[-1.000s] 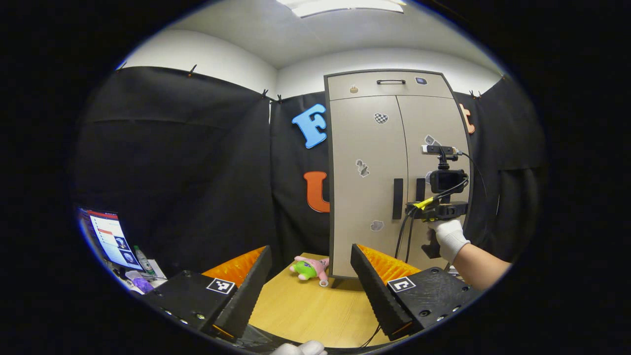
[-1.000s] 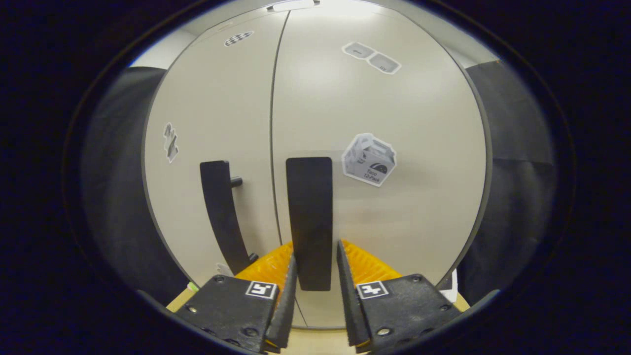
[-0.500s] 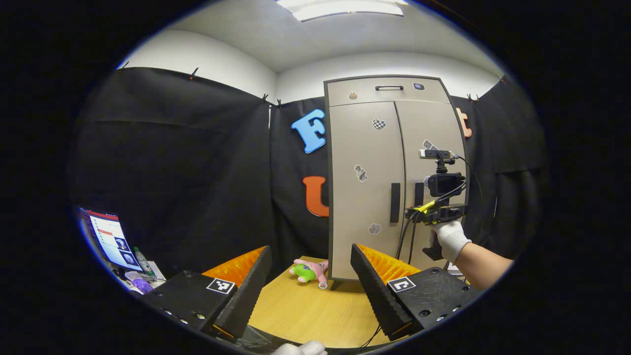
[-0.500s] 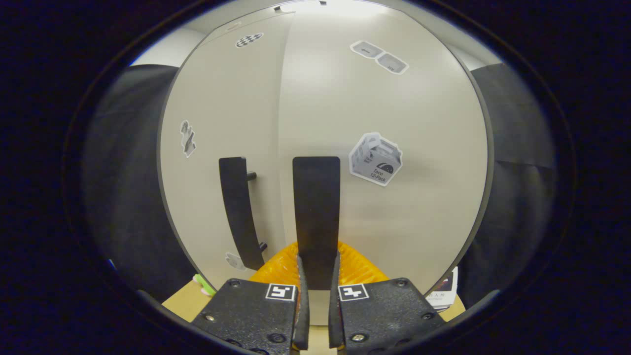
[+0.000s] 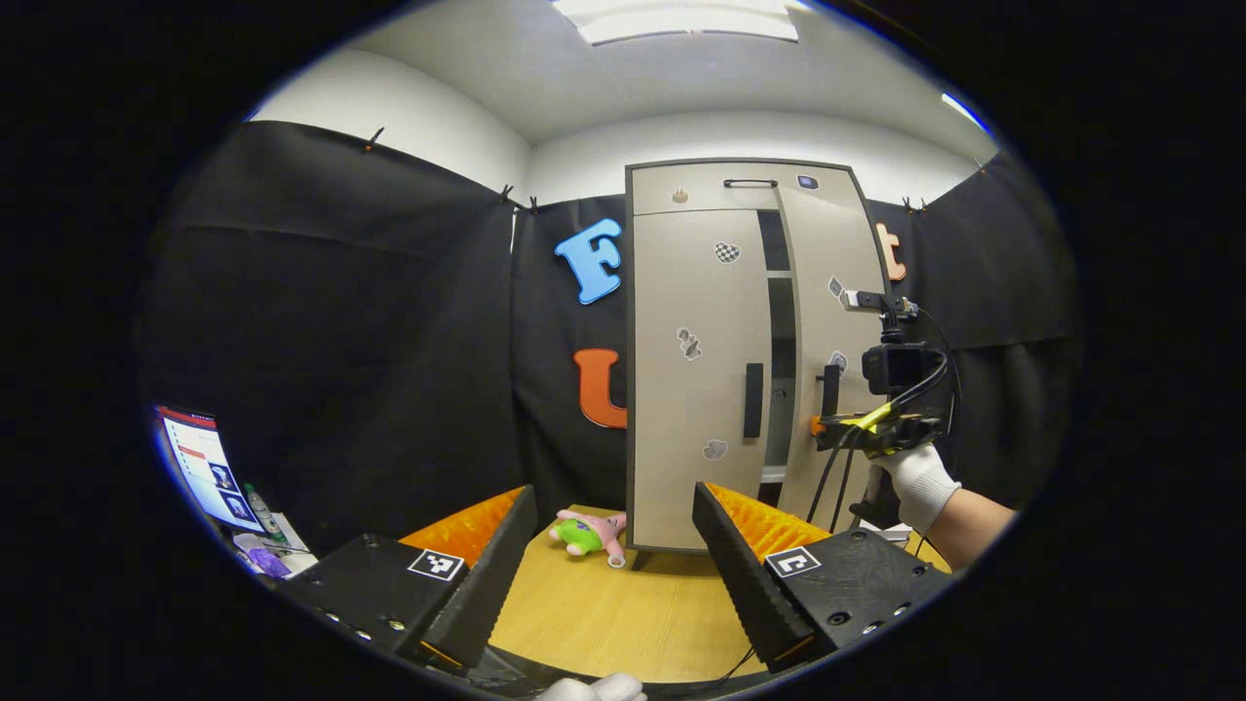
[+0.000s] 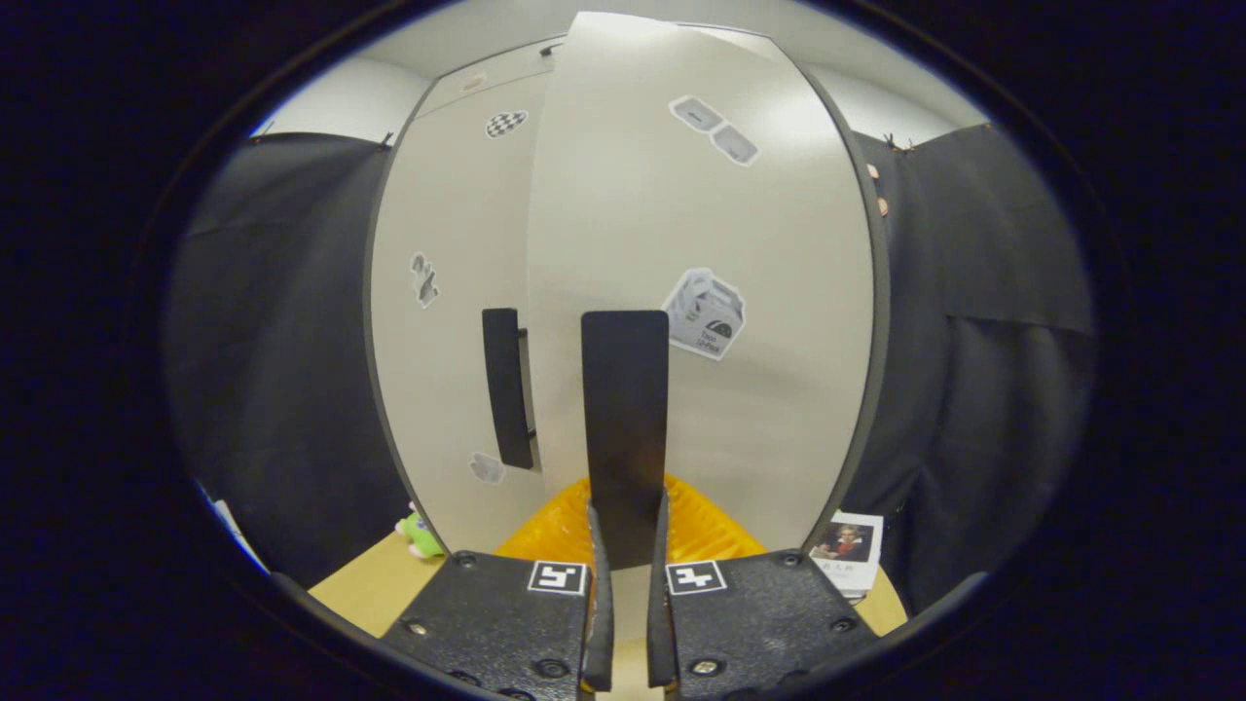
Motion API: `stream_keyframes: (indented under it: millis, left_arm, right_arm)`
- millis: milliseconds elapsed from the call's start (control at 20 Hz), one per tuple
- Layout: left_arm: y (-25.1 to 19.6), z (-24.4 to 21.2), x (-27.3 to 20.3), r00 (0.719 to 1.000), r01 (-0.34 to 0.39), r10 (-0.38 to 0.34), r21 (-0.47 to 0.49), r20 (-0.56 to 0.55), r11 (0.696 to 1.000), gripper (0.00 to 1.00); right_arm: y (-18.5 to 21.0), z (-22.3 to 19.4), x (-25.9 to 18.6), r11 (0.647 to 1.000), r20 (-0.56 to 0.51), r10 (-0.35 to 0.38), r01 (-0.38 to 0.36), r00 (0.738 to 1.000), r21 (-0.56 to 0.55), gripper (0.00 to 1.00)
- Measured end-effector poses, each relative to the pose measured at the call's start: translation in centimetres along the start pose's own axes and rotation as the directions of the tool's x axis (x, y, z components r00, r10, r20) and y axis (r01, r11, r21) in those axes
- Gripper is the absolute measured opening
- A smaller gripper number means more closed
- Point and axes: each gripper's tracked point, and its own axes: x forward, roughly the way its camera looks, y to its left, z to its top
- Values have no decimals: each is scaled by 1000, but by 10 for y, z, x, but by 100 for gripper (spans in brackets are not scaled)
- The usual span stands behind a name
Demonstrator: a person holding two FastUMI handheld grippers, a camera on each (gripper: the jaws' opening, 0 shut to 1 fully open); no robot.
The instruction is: Open the right door of the double-door shoe cabinet with the right hand, and open the left door with the left hand.
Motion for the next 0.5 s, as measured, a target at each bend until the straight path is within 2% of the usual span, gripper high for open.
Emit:
stream_keyframes:
  millis: [500]
  left_arm:
    - [-34, -3, -6, 992, 129, -130, 8, 7, 992, 97]
  right_arm:
    - [-65, -11, -77, 996, 15, -81, 80, 997, 28, 13]
